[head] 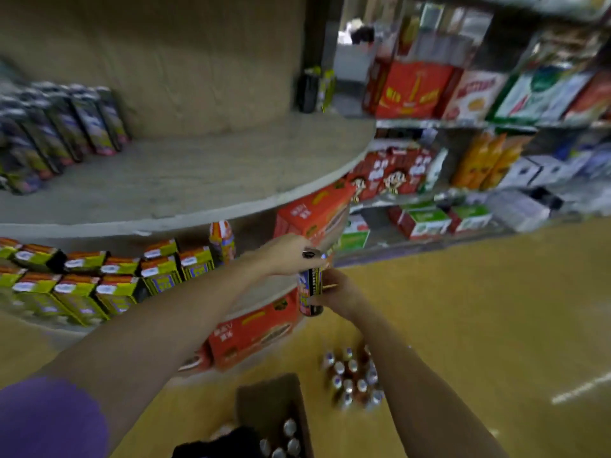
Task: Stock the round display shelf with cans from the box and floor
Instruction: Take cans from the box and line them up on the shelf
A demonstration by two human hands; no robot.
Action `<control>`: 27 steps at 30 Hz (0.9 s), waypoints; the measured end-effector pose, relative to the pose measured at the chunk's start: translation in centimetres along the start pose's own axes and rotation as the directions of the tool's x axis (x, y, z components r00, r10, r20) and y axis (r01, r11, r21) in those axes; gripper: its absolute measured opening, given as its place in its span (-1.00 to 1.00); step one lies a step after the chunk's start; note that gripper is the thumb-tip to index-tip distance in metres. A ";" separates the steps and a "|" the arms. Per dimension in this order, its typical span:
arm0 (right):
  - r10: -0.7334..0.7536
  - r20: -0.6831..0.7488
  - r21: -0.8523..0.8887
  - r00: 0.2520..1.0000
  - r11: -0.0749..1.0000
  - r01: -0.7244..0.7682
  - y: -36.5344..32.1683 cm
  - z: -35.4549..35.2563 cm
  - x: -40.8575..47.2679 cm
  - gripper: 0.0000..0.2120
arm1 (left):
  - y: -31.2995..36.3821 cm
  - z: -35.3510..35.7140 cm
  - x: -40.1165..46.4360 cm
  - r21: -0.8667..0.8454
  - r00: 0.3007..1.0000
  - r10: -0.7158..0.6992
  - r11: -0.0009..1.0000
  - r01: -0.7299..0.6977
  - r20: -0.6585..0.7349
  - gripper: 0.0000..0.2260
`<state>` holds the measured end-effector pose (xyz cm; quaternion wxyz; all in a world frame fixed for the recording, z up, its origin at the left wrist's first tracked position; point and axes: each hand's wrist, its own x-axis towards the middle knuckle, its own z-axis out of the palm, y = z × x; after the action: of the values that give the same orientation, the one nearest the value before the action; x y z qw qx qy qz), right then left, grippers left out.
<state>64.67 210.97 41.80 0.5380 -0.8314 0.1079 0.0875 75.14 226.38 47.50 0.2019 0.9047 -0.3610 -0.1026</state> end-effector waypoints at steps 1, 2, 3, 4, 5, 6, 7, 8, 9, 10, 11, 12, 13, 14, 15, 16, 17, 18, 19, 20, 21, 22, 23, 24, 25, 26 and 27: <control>-0.016 0.013 0.005 1.000 1.000 0.016 -1.2 -0.3 0.0 -0.45 | 0.1 -1.6 -0.3 0.021 0.999 -0.012 1.000 0.012 -0.034 -0.43; -0.032 0.031 0.011 0.999 0.999 0.031 -2.3 -0.6 0.1 -0.40 | 0.3 -3.2 -0.7 0.045 0.997 -0.017 0.999 0.021 -0.072 -0.43; -0.046 0.052 0.019 0.998 0.999 0.045 -3.5 -0.7 0.2 -0.39 | 0.4 -4.7 -1.0 0.070 0.994 -0.028 0.997 0.035 -0.101 -0.42; -0.053 0.067 0.031 0.996 0.998 0.051 -4.8 -0.8 0.3 -0.41 | 0.7 -6.2 -1.5 0.085 0.992 -0.027 0.996 0.038 -0.124 -0.44; -0.071 0.076 0.053 0.995 0.996 0.067 -6.4 -0.6 0.1 -0.46 | 0.9 -7.7 -1.9 0.087 0.989 -0.034 0.995 0.047 -0.145 -0.49; -0.092 0.090 0.081 0.992 0.993 0.085 -7.8 -0.4 0.1 -0.49 | 0.8 -9.0 -2.3 0.083 0.985 -0.044 0.995 0.059 -0.169 -0.52; -0.118 0.114 0.108 0.986 0.988 0.106 -9.0 -0.2 0.2 -0.50 | 0.9 -10.3 -2.7 0.071 0.979 -0.076 0.993 0.091 -0.190 -0.51; -0.141 0.131 0.131 0.981 0.984 0.123 -10.4 0.3 0.2 -0.51 | 0.9 -11.5 -3.3 0.041 0.972 -0.106 0.992 0.117 -0.210 -0.50; -0.160 0.145 0.132 0.976 0.981 0.141 -11.7 0.9 0.2 -0.51 | 0.7 -12.6 -3.7 -0.011 0.965 -0.138 0.990 0.139 -0.225 -0.51; -0.179 0.151 0.131 0.972 0.979 0.159 -12.8 1.6 0.3 -0.51 | 0.2 -13.4 -4.2 -0.069 0.959 -0.153 0.988 0.141 -0.239 -0.56; -0.191 0.154 0.132 0.969 0.976 0.172 -13.8 2.5 0.5 -0.51 | -0.2 -14.4 -4.8 -0.122 0.952 -0.173 0.982 0.146 -0.252 -0.60; -0.215 0.159 0.154 0.964 0.970 0.191 -14.8 3.4 0.5 -0.52 | -0.6 -15.3 -5.5 -0.154 0.942 -0.192 0.976 0.154 -0.274 -0.61; -0.235 0.164 0.170 0.958 0.963 0.207 -15.7 4.3 0.7 -0.54 | -1.0 -16.3 -6.2 -0.158 0.927 -0.221 0.971 0.179 -0.305 -0.59; -0.252 0.172 0.182 0.953 0.958 0.220 -16.7 5.4 0.8 -0.55 | -1.4 -17.2 -6.8 -0.137 0.907 -0.249 0.967 0.214 -0.340 -0.56; -0.269 0.182 0.185 0.946 0.954 0.236 -17.7 6.5 0.9 -0.54 | -1.8 -18.2 -7.6 -0.096 0.887 -0.279 0.960 0.262 -0.369 -0.54; -0.278 0.184 0.187 0.943 0.952 0.244 -18.4 7.4 1.2 -0.53 | -2.1 -19.0 -8.1 -0.039 0.869 -0.294 0.952 0.305 -0.398 -0.54; -0.291 0.184 0.179 0.939 0.949 0.259 -19.3 8.5 1.6 -0.53 | -2.7 -20.0 -8.9 0.017 0.852 -0.313 0.936 0.352 -0.420 -0.54; -0.299 0.166 0.170 0.940 0.947 0.272 -20.2 9.6 1.9 -0.51 | -3.3 -20.8 -9.5 0.069 0.840 -0.315 0.922 0.381 -0.442 -0.55; -0.304 0.143 0.146 0.942 0.948 0.283 -21.1 10.5 2.4 -0.50 | -4.1 -21.5 -10.0 0.111 0.833 -0.311 0.909 0.401 -0.458 -0.56; -0.315 0.124 0.124 0.941 0.946 0.300 -22.1 11.7 3.1 -0.48 | -5.0 -22.4 -10.7 0.152 0.831 -0.297 0.900 0.408 -0.471 -0.57; -0.327 0.110 0.105 0.938 0.943 0.317 -23.2 12.9 3.6 -0.48 | -5.9 -23.4 -11.3 0.186 0.834 -0.282 0.894 0.408 -0.474 -0.58; -0.343 0.100 0.093 0.934 0.938 0.334 -24.3 14.0 4.2 -0.49 | -7.0 -24.3 -11.8 0.222 0.842 -0.264 0.888 0.402 -0.470 -0.58; -0.349 0.086 0.086 0.933 0.936 0.342 -25.4 15.1 4.8 -0.49 | -8.0 -25.3 -12.4 0.254 0.852 -0.251 0.882 0.396 -0.460 -0.57; -0.358 0.073 0.088 0.931 0.932 0.351 -26.5 16.3 5.2 -0.50 | -9.2 -26.3 -12.9 0.284 0.864 -0.240 0.876 0.389 -0.443 -0.54; -0.359 0.056 0.089 0.932 0.931 0.353 -27.4 17.5 5.8 -0.50 | -10.3 -27.4 -13.4 0.309 0.876 -0.232 0.872 0.379 -0.422 -0.49; -0.356 0.037 0.091 0.934 0.932 0.352 -28.3 18.7 6.5 -0.49 | -11.7 -28.4 -13.8 0.323 0.889 -0.225 0.873 0.366 -0.398 -0.45; -0.348 0.021 0.094 0.937 0.934 0.345 -29.2 19.9 7.1 -0.48 | -13.3 -29.3 -14.3 0.320 0.904 -0.224 0.882 0.347 -0.364 -0.43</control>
<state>78.90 240.18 57.39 0.5832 -0.8110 -0.0464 0.0019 82.75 253.57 68.57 0.0619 0.9745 -0.1976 0.0861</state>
